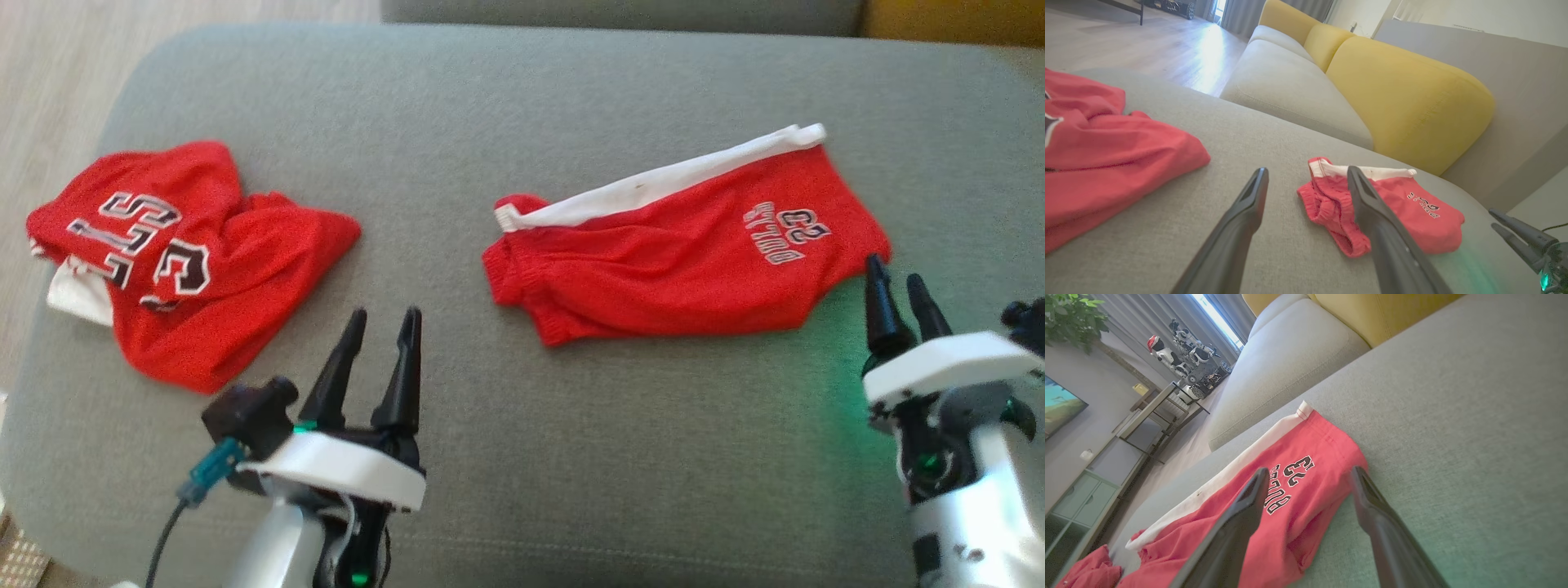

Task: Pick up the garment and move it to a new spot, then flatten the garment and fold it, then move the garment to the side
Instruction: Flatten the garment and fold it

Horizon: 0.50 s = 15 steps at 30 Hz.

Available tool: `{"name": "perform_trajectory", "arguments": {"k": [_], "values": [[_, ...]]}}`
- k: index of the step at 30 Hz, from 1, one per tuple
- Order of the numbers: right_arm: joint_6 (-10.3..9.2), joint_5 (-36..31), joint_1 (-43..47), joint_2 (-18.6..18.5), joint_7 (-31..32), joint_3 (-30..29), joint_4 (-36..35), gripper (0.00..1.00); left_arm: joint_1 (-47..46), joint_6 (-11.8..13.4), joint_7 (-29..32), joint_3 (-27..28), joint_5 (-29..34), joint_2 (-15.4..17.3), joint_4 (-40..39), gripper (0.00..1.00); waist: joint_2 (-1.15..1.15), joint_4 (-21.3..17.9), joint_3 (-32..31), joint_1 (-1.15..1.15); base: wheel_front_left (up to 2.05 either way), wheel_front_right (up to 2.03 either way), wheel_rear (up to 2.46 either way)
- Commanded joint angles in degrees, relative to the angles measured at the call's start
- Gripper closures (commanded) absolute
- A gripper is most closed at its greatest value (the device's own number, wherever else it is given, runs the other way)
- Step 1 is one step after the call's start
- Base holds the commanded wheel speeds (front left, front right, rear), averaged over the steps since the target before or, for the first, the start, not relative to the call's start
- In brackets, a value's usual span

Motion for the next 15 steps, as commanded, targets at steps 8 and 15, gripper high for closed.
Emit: {"name": "perform_trajectory", "arguments": {"k": [8, 15], "values": [[-0.04, 3.9, -7.0, -0.3, 7.2, -4.7, 5.4, 0.0, -3.8, 2.8, -0.7, 1.4, 0.4, 0.0, -4.8, 0.0, 0.0, 4.9, 5.5, 0.0, 0.0, 0.0, 0.0], [-0.04, 2.4, -10.8, 0.5, 9.8, -8.3, 11.2, 0.0, -4.2, 3.5, -0.7, 0.1, 0.2, 0.0, -5.8, 0.0, 0.0, 6.8, 6.6, 0.0, 0.0, 0.0, 0.0]]}}
